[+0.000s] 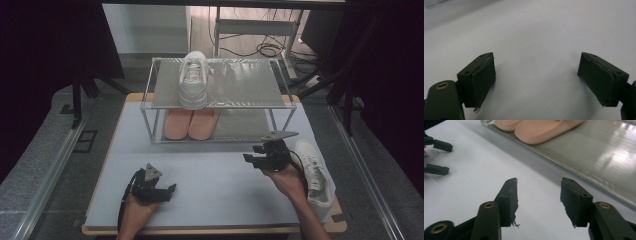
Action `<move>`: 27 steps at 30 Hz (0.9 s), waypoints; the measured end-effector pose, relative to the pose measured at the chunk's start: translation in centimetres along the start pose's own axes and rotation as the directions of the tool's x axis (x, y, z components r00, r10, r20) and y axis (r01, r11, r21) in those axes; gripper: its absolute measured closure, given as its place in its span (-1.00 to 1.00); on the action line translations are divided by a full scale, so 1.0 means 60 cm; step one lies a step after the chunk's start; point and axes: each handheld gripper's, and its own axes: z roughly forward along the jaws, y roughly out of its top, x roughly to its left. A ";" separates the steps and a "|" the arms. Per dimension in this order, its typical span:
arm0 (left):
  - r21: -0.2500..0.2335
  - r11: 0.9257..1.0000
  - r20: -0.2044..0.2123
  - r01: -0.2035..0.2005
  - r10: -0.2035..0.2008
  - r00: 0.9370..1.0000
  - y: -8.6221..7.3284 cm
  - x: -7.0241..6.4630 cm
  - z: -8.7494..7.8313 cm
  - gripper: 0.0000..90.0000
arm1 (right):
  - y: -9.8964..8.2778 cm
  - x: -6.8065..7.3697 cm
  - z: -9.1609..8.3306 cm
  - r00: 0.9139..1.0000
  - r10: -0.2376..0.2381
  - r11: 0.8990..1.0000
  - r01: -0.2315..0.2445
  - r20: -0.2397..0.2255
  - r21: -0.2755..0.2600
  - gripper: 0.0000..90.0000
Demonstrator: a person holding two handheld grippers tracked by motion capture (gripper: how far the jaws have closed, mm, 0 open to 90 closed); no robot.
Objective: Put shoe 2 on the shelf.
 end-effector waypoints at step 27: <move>0.004 1.000 0.001 -0.006 0.006 1.000 0.000 0.001 0.000 -0.67 | -0.057 -0.093 -0.119 0.972 0.154 0.988 -0.148 0.176 -0.046 0.29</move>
